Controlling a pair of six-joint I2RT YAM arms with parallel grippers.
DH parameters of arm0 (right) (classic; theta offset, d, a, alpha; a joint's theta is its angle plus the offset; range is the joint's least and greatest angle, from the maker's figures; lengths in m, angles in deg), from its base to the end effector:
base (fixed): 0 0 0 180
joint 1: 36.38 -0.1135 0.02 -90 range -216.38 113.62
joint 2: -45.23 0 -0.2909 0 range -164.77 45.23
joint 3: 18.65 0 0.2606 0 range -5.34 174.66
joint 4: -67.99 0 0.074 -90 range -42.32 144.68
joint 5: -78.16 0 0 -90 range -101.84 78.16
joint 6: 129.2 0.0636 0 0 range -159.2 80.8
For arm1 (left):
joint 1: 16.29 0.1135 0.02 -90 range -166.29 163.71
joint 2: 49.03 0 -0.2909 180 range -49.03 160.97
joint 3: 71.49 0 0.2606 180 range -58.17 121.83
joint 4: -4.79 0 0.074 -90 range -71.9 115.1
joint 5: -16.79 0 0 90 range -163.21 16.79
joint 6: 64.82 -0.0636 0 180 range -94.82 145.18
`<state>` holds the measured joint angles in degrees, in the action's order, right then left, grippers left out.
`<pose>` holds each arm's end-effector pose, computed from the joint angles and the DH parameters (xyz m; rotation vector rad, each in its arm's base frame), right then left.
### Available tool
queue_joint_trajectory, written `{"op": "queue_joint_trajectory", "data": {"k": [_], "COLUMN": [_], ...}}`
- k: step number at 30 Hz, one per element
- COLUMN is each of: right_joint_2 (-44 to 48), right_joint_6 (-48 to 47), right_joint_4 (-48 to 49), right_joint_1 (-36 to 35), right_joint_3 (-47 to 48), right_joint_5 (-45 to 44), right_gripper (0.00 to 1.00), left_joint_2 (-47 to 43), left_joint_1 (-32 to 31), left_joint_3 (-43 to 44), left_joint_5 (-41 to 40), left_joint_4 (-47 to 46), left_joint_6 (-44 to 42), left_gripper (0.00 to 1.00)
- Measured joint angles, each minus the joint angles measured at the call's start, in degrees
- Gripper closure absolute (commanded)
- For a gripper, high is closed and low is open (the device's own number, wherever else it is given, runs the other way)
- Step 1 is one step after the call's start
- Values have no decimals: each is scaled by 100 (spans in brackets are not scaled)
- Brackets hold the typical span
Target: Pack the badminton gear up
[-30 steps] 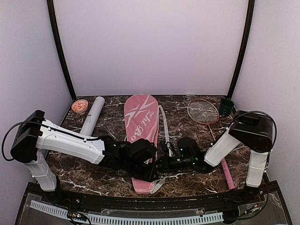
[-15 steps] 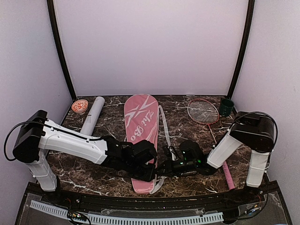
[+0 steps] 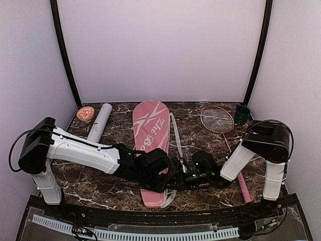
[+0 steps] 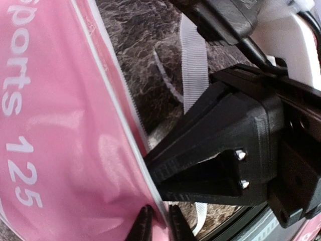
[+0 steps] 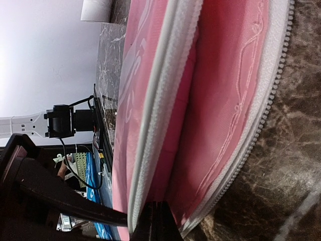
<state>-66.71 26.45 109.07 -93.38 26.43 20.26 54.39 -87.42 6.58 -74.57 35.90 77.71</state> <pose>0.1602 0.3088 0.0881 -0.2610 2.5215 1.7179 0.1305 -0.3771 0.1702 0.4357 2.7218 -0.7168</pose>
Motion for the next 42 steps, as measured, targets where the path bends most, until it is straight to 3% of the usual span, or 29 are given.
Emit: {"op": "queue_joint_trajectory", "data": {"k": [2, 13, 21, 33, 37, 42], "right_joint_2": [-9, -81, -289, -638, 33, 1707], "right_joint_6": [15, 81, 173, 514, 15, -1134], "right_joint_4": [20, 181, 378, 743, -236, -2433], "right_joint_1": [0, -2, -59, -72, -37, -13], "right_joint_3": [0, -2, 203, 542, 358, 363], "right_joint_5": [13, 66, 195, 348, -107, -1344], "right_gripper": [100, 100, 100, 89, 83, 67], "left_joint_2": [0, -205, -789, -966, -1025, -1060], "left_joint_1": [11, 15, 52, 214, 232, 278], "left_joint_3": [0, -105, -527, -1154, -1244, -1296], "left_joint_5": [9, -20, 7, 354, 345, 328], "left_joint_4": [0, -39, -643, -1484, -1530, -1582], "left_joint_6": [24, -114, -291, -225, -205, -195], "left_gripper": [100, 100, 100, 100, 100, 100]}}
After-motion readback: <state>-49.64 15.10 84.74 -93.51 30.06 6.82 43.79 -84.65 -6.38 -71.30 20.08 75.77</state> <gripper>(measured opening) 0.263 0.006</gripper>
